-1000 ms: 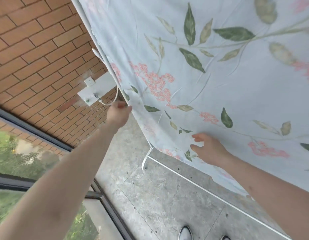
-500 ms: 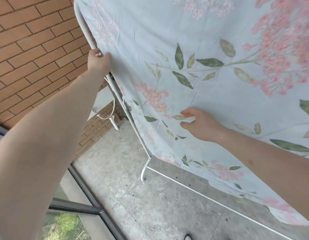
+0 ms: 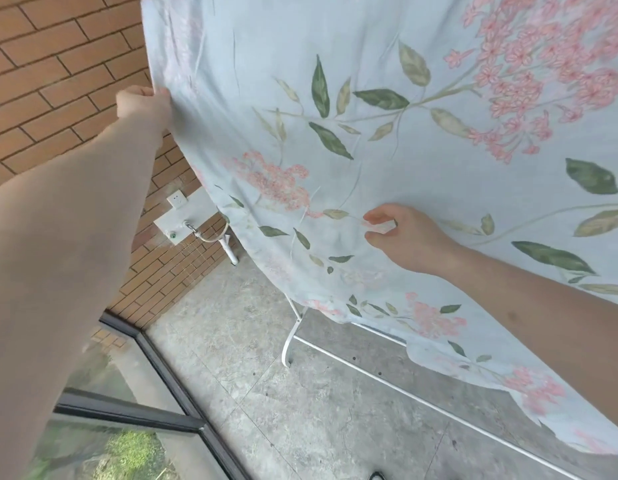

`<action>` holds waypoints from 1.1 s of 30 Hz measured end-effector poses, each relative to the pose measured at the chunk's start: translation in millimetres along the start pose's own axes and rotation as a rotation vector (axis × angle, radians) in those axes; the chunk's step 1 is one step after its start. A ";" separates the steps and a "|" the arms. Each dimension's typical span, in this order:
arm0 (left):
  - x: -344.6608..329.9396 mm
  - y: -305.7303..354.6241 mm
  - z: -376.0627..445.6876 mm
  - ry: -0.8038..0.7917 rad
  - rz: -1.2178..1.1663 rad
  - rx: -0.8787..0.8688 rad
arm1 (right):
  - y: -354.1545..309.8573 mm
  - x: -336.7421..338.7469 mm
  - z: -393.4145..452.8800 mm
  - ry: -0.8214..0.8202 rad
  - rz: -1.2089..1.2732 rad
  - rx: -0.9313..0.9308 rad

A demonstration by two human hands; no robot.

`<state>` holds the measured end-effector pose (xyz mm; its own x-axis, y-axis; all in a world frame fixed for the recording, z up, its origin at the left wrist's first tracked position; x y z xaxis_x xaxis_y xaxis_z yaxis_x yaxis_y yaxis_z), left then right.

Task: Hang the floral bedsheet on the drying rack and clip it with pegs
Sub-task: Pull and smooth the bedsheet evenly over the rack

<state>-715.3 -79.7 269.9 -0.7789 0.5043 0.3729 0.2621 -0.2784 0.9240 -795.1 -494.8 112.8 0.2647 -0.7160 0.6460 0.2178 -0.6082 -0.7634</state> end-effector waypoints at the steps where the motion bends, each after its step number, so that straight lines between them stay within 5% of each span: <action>1: -0.7 -1.9 -2.3 -0.021 0.040 0.007 | 0.4 -2.9 -1.9 -0.013 0.004 -0.005; 9: -21.3 -10.8 -32.7 -0.084 0.059 -0.068 | 26.9 -13.2 -33.0 -0.080 0.027 -0.104; 15: -42.3 -66.2 -104.0 0.065 0.070 -0.232 | 74.7 -17.2 -81.2 -0.075 0.108 -0.211; 25: -111.1 -199.3 -369.0 -0.896 0.393 -0.210 | 196.1 3.6 -188.2 -0.060 0.168 -0.449; 28: -125.5 -221.3 -430.6 -1.041 0.505 -0.178 | 231.5 24.4 -217.7 -0.065 0.188 -0.492; 33: -140.7 -238.2 -515.3 -1.046 0.521 -0.050 | 287.3 68.2 -248.3 -0.145 0.181 -0.472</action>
<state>-961.8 -505.6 -46.2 0.2713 0.7404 0.6150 0.3707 -0.6701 0.6431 -947.7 -803.5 -61.2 0.3939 -0.7895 0.4707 -0.2814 -0.5911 -0.7560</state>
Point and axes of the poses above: each hand's wrist, its own z-axis towards the middle knuckle, its own x-axis out of the back of the hand, y = z × x, the point moved 2 cm from there along z, towards the middle knuckle, and after that the axes turned 3 degrees about x, right-handed, at the moved point
